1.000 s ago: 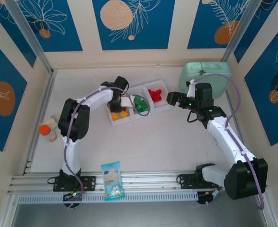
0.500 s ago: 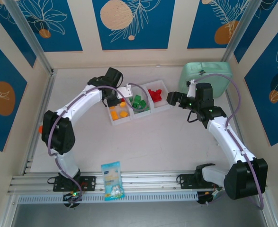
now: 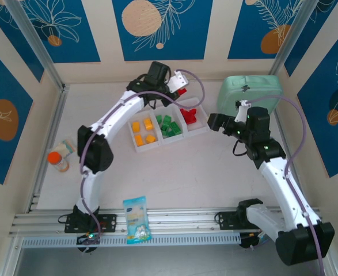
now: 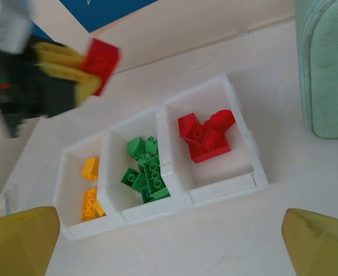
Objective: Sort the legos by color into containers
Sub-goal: Place the lego in the container.
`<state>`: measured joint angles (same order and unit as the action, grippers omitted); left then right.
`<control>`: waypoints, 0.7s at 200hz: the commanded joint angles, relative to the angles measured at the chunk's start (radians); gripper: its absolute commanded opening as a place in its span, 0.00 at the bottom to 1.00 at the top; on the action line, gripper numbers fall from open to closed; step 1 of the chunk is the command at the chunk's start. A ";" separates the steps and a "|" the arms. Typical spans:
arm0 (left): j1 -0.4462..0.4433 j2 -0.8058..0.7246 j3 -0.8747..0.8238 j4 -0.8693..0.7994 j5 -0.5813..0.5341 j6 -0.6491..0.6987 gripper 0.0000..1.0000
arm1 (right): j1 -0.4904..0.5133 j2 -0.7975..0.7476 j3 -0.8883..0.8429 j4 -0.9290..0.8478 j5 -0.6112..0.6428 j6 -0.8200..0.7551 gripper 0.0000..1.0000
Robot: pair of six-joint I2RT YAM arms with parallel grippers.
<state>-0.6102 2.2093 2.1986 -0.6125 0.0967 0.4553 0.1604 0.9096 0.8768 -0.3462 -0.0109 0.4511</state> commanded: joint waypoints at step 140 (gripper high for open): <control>-0.056 -0.237 -0.438 0.407 -0.136 -0.256 0.99 | -0.007 -0.106 -0.059 -0.119 0.072 -0.017 0.99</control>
<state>-0.6754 2.2036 1.9804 -0.4061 -0.0166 0.2981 0.1566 0.8017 0.8516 -0.4900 0.0238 0.4496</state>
